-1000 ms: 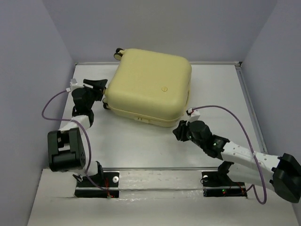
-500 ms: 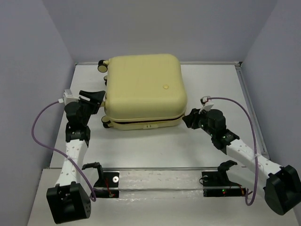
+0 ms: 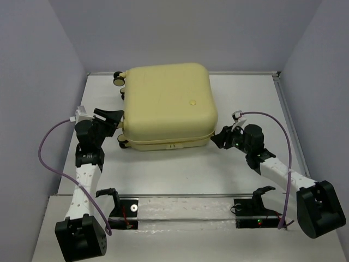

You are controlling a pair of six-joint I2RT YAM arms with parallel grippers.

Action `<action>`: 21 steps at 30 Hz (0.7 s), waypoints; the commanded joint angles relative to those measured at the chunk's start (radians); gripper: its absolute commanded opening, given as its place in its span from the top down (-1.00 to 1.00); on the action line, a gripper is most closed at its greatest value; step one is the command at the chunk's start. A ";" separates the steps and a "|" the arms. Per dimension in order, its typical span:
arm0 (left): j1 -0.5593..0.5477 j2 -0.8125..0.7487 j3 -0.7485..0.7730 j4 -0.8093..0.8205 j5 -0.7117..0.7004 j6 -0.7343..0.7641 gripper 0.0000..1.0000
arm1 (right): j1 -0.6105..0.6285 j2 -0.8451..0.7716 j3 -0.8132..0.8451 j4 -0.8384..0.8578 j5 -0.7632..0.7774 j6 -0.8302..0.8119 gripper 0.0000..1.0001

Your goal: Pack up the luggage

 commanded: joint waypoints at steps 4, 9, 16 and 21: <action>0.006 -0.027 -0.057 0.101 0.045 0.105 0.77 | -0.005 0.055 0.029 0.104 -0.096 -0.034 0.03; 0.006 -0.030 -0.041 0.083 0.048 0.122 0.52 | -0.005 0.068 0.025 0.106 -0.090 -0.022 0.21; 0.004 -0.022 0.066 0.075 0.150 0.084 0.89 | -0.005 0.022 0.001 0.084 -0.044 -0.002 0.86; 0.006 -0.054 0.153 0.027 0.211 0.044 0.89 | -0.005 -0.050 0.015 0.011 -0.012 0.001 0.86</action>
